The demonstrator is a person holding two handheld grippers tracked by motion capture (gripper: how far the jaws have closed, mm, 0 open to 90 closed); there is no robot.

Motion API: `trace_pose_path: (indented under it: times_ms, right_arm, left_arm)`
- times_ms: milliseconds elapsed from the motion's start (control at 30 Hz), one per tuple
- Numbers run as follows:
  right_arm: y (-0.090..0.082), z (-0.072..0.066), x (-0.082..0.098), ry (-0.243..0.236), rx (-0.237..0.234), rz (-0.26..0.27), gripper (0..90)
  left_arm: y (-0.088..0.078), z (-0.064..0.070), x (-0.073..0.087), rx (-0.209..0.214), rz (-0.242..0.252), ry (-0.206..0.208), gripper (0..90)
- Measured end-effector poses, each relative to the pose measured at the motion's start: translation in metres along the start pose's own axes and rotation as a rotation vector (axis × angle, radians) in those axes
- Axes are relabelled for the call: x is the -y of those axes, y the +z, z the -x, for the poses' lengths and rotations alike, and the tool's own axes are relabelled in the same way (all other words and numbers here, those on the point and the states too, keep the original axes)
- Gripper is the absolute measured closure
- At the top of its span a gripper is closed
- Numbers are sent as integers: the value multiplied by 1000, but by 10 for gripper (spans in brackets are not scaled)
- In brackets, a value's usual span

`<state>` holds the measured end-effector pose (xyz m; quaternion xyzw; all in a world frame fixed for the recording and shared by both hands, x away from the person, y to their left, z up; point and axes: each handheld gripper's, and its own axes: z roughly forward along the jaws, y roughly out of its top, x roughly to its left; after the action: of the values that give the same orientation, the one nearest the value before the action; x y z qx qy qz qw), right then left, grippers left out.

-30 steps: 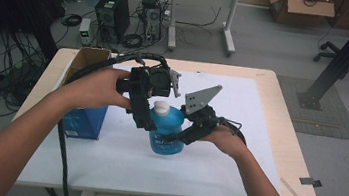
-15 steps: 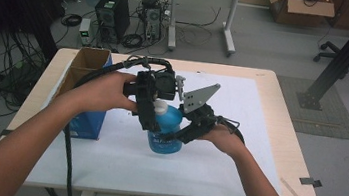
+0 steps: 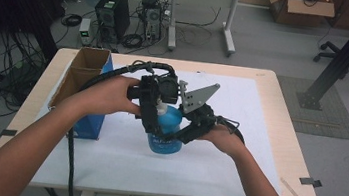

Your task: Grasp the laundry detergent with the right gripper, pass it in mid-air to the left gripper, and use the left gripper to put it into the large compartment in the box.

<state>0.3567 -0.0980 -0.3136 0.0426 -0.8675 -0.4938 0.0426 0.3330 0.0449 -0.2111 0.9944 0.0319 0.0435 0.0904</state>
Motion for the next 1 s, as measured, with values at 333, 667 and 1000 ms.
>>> trace_pose_path:
  times_ms: [333, 667, 1000]
  right_arm:
    - [0, 0, 0, 1, 1, 0, 432]
    - [0, 0, 0, 2, 3, -3, 432]
    - [0, 0, 0, 5, 5, -4, 432]
  left_arm:
    - [1, 0, -1, -2, 1, 4, 140]
    - [3, 0, -2, 10, -11, 7, 232]
    - [4, 0, -3, 10, -12, 15, 272]
